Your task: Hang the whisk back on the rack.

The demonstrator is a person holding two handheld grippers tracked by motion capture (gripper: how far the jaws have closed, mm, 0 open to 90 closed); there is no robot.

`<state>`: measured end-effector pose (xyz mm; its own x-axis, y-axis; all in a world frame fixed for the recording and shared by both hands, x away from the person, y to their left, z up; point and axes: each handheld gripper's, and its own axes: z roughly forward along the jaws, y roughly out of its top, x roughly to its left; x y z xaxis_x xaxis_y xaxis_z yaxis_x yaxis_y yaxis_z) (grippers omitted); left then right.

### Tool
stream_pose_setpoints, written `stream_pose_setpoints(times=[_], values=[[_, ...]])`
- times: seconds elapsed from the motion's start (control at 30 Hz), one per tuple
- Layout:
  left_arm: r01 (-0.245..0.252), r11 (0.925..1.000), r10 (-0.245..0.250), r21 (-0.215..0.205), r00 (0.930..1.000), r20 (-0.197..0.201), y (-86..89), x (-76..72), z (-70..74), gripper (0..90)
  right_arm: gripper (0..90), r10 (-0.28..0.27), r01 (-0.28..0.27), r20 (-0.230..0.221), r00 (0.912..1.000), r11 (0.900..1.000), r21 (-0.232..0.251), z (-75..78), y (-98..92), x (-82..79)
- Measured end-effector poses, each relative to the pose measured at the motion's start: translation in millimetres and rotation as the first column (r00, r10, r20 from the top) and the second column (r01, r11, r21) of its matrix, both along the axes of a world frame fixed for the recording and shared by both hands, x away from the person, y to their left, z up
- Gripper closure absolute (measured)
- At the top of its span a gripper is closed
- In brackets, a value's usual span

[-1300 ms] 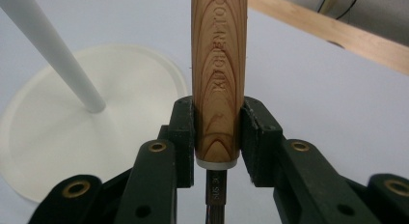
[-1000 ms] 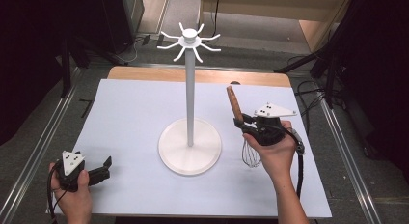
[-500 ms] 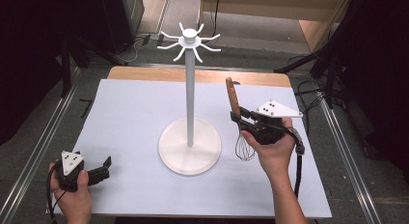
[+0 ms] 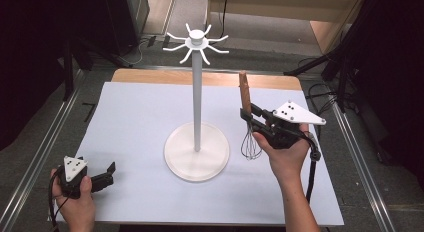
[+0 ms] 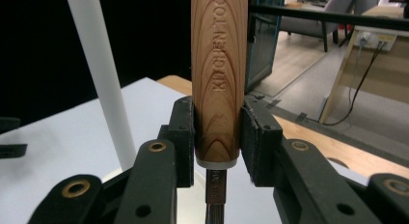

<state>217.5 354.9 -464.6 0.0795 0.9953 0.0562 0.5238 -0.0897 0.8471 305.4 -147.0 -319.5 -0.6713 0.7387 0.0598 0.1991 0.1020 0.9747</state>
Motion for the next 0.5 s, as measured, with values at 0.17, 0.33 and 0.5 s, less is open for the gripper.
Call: stream_pose_setpoints(times=[0.17,0.33,0.5], values=[[-0.001,1.0000,0.001,0.001,1.0000,-0.001,-0.1,0.0,0.1,0.3,70.1,0.009,-0.010,0.033,0.9994,1.000,0.027,7.9,1.3,-3.5],[-0.002,1.0000,0.002,-0.002,1.0000,0.004,0.0,0.0,-0.2,0.3,70.1,0.022,-0.025,0.062,0.9978,0.998,0.058,16.1,3.6,-6.9],[0.000,1.0000,0.000,-0.003,1.0000,0.003,0.3,-0.1,-0.1,0.3,70.1,0.030,-0.036,0.076,0.9967,0.997,0.073,22.4,5.9,-7.2]])
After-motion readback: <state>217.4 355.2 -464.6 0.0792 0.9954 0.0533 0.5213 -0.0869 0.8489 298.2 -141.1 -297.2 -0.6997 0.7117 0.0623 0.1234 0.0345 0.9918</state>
